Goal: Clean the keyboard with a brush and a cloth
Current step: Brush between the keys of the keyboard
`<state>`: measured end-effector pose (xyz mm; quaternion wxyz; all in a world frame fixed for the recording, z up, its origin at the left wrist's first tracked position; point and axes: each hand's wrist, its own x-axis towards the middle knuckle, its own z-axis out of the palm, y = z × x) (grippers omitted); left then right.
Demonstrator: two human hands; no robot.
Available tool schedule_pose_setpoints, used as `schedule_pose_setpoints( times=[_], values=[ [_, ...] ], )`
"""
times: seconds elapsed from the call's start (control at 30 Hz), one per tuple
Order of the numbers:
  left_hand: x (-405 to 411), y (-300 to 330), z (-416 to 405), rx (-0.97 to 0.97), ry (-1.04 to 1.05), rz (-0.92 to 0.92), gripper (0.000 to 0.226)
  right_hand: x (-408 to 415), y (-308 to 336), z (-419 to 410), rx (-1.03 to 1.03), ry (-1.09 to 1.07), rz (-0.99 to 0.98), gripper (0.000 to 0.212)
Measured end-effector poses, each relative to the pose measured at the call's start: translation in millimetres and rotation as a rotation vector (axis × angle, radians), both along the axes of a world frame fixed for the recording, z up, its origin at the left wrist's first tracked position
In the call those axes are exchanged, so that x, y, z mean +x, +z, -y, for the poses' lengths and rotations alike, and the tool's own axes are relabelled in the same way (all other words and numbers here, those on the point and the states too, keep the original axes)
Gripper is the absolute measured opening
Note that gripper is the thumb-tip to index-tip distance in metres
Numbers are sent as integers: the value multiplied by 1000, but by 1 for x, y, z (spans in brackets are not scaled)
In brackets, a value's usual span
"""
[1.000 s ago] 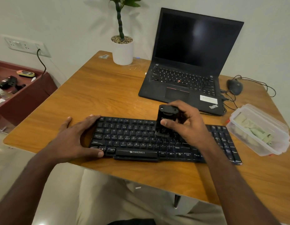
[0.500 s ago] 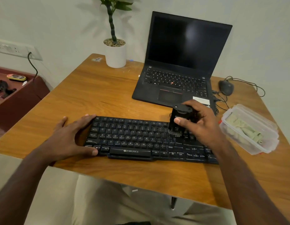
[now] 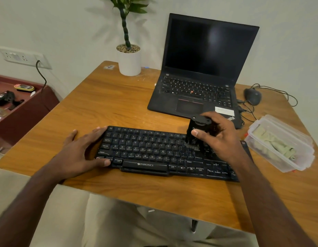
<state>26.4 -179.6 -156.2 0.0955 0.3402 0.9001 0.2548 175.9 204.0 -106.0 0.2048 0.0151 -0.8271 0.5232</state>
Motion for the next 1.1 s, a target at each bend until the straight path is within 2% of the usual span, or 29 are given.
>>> schedule_pose_setpoints(
  times=[0.17, 0.23, 0.33, 0.47, 0.67, 0.97, 1.1],
  values=[
    [7, 3, -6, 44, 1, 5, 106, 1, -1, 0, -25, -4, -9, 33],
    [14, 9, -22, 31, -17, -53, 108, 0, 0, 2, -29, -10, -34, 33],
    [28, 24, -63, -83, -87, -178, 123, -5, 2, 12, -54, 10, -43, 32],
    [37, 33, -120, -234, -229, -227, 131, -16, 3, 37, -30, 76, -17, 32],
    [28, 31, -146, -348, -276, -109, 134, -14, -3, 27, 29, 96, 78, 33],
    [30, 39, -147, -386, -274, -82, 133, 16, 14, -29, 159, 38, 125, 31],
    [37, 45, -159, -405, -312, -91, 137, 18, 15, -27, 24, 25, 74, 28]
  ],
)
